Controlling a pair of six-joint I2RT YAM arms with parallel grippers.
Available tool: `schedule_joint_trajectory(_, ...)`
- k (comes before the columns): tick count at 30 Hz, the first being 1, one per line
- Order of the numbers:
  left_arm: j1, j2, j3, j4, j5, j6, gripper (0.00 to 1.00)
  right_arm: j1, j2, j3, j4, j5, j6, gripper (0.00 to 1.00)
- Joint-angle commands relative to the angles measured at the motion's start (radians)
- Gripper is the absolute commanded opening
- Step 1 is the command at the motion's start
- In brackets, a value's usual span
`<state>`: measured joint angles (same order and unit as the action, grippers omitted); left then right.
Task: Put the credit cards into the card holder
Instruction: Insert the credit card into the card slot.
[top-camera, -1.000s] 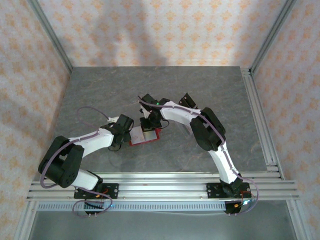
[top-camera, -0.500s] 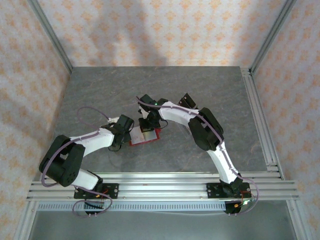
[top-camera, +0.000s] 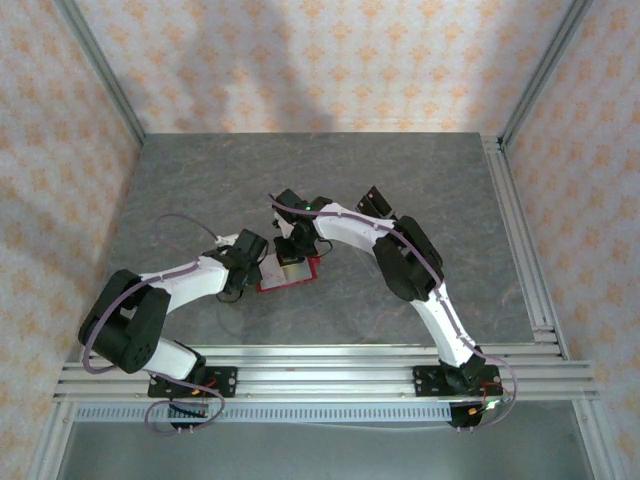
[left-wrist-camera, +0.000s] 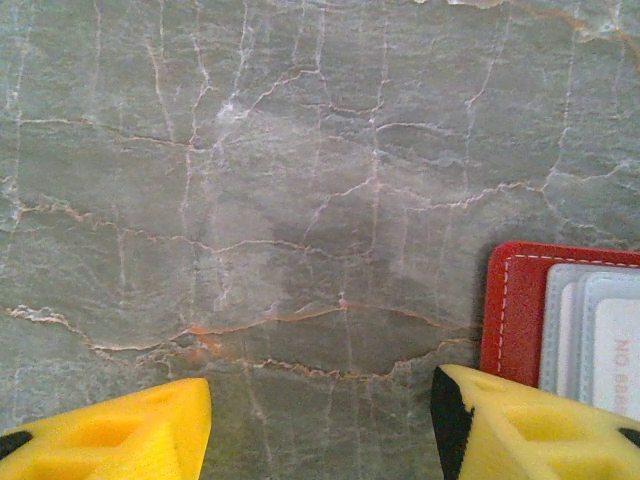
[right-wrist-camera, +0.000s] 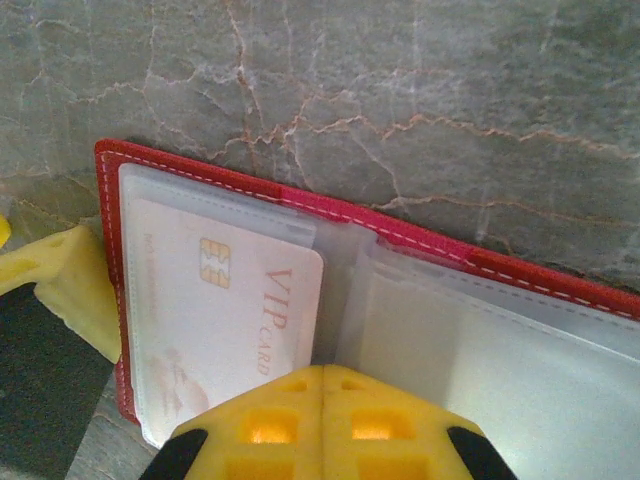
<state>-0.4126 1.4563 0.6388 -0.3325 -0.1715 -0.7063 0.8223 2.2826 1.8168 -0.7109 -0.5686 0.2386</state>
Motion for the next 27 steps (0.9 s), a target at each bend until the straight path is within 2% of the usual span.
schedule_joint_trajectory(1,-0.007,0.020,-0.021,0.004,-0.018,-0.008,0.61,0.012,-0.003,0.028,-0.015,-0.018,0.001,0.00)
schedule_joint_trajectory(12,-0.008,-0.006,-0.016,-0.017,-0.027,0.002,0.61,-0.010,-0.094,-0.041,0.016,0.053,-0.003,0.00)
schedule_joint_trajectory(27,-0.008,-0.009,0.025,-0.045,-0.032,0.028,0.61,-0.096,-0.164,-0.302,0.130,0.117,0.031,0.00)
